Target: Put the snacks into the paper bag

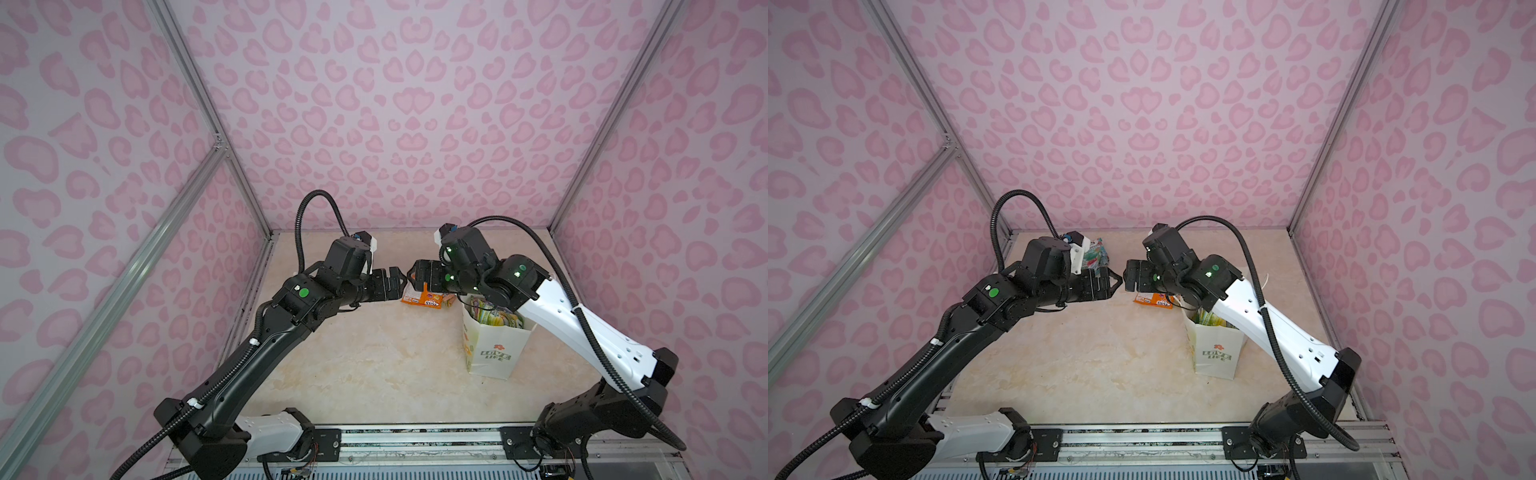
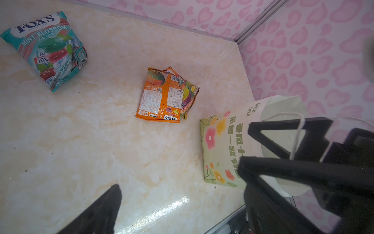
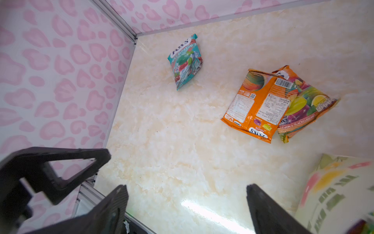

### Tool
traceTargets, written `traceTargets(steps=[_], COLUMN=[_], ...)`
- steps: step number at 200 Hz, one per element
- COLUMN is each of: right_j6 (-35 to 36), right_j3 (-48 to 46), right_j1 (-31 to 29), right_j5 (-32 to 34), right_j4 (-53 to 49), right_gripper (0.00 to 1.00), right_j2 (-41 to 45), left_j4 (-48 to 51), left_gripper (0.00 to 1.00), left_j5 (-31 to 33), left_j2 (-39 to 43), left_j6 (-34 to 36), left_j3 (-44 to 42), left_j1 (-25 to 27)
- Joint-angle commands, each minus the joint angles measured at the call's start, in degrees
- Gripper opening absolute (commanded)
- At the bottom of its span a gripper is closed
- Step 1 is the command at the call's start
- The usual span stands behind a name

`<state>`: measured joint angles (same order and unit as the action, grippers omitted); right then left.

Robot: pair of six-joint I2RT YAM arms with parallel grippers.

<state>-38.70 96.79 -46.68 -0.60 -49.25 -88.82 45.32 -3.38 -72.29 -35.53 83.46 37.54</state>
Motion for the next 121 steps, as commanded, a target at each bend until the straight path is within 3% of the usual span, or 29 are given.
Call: traceTargets(steps=[1,76,121], right_j6=[3.04,8.13,6.44], right_j3=[-0.76,6.12,5.07], right_j1=[-0.58,-1.42,-0.52], right_j5=[2.96,4.43,3.73], right_j4=[-2.93,-10.46,-12.96], right_gripper=[0.93,0.94,0.96], right_j2=[-2.73,-1.08,5.55], left_j4=[-0.77,-0.83,-3.27], left_gripper=[0.97,0.97,0.97], left_j5=[0.71,-0.20,-6.21], left_j2=[0.79,0.93,1.21], left_j6=[-0.42,-0.33,-1.40], left_j3=[-0.32,-0.14,-1.25], left_j1=[-0.60,-2.13,-5.63])
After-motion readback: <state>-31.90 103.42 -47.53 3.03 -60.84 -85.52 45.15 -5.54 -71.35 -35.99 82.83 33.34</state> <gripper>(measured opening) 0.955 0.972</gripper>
